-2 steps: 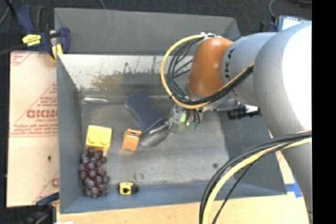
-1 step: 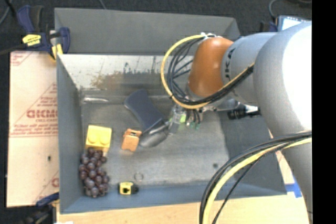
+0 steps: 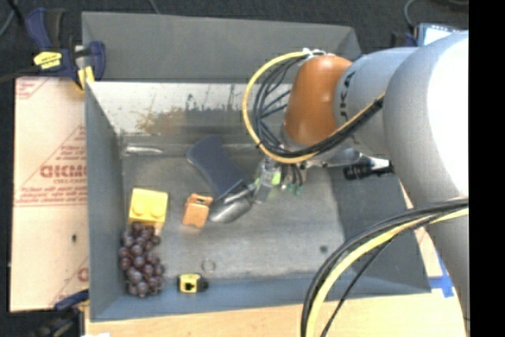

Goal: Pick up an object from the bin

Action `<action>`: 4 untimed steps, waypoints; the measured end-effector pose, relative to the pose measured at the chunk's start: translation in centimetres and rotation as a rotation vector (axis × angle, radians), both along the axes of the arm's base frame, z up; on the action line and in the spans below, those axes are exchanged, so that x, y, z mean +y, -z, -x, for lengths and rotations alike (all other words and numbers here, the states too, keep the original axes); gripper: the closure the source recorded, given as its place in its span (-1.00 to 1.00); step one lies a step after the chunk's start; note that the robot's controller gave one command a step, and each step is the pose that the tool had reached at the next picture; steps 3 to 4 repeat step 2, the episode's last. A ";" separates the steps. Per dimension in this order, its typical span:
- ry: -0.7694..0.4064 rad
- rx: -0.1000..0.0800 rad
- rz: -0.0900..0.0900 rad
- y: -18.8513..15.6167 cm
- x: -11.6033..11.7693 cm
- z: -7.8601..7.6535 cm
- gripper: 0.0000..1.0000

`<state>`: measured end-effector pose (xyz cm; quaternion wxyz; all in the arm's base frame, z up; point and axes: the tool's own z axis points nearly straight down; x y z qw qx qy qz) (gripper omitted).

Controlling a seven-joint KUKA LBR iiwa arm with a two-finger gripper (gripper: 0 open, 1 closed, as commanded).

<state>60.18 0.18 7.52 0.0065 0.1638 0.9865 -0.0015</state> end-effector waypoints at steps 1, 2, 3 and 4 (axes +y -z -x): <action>-0.001 0.007 -0.001 -2.2 0.0 0.2 1.00; -0.001 0.000 -0.001 -4.4 -0.1 0.0 1.00; -0.001 0.000 -0.001 -4.4 -0.1 0.0 1.00; -0.001 0.000 -0.001 -4.4 -0.1 0.0 1.00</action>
Offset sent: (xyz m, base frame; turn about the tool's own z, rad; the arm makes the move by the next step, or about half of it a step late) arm 0.0001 0.0002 0.0112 0.0000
